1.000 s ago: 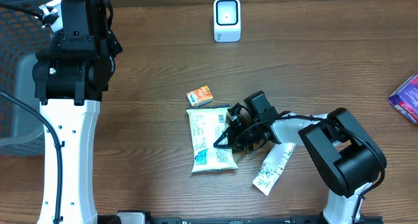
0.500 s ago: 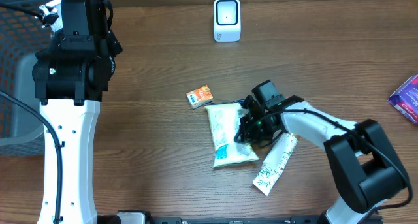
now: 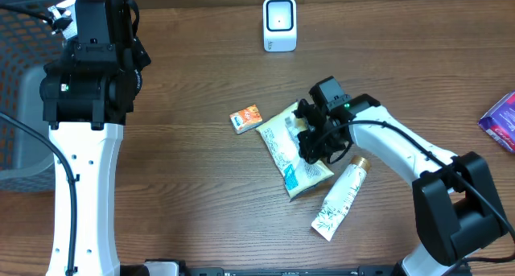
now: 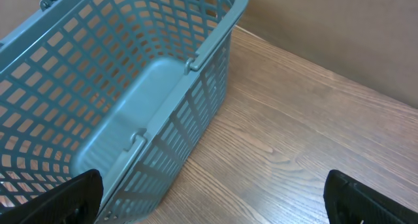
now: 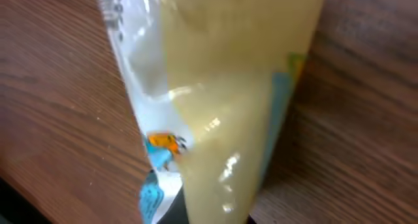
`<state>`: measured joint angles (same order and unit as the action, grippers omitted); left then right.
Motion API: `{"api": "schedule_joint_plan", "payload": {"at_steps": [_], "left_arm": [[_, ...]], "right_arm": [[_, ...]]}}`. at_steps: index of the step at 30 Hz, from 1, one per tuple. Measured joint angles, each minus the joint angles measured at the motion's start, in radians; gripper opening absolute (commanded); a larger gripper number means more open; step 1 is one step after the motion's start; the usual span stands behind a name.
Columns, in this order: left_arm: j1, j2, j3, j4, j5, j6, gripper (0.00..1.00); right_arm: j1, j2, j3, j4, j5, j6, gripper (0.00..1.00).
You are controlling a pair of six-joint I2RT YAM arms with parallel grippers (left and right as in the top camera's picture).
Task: Scan the item barcode
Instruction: 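Lift the snack bag and carry it toward the scanner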
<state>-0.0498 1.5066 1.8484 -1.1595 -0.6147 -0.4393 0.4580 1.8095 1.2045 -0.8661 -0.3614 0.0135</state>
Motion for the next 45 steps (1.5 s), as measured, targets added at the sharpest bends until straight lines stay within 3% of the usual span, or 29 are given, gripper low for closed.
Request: {"api": "schedule_joint_plan", "payload": {"at_steps": [6,19,31,45], "left_arm": [[0.000,0.000,0.000,0.000,0.000,0.000,1.00],[0.000,0.000,0.000,0.000,0.000,0.000,1.00],[0.000,0.000,0.000,0.000,0.000,0.000,1.00],[0.000,0.000,0.000,0.000,0.000,0.000,1.00]], "right_arm": [[0.000,0.000,0.120,-0.071,-0.037,-0.063,0.04],[0.000,-0.001,0.185,-0.077,-0.441,-0.175,0.04],[0.000,-0.058,0.395,-0.292,-0.541,-0.247,0.04],[-0.098,-0.117,0.464,-0.315,-0.698,-0.271,0.04]]}}
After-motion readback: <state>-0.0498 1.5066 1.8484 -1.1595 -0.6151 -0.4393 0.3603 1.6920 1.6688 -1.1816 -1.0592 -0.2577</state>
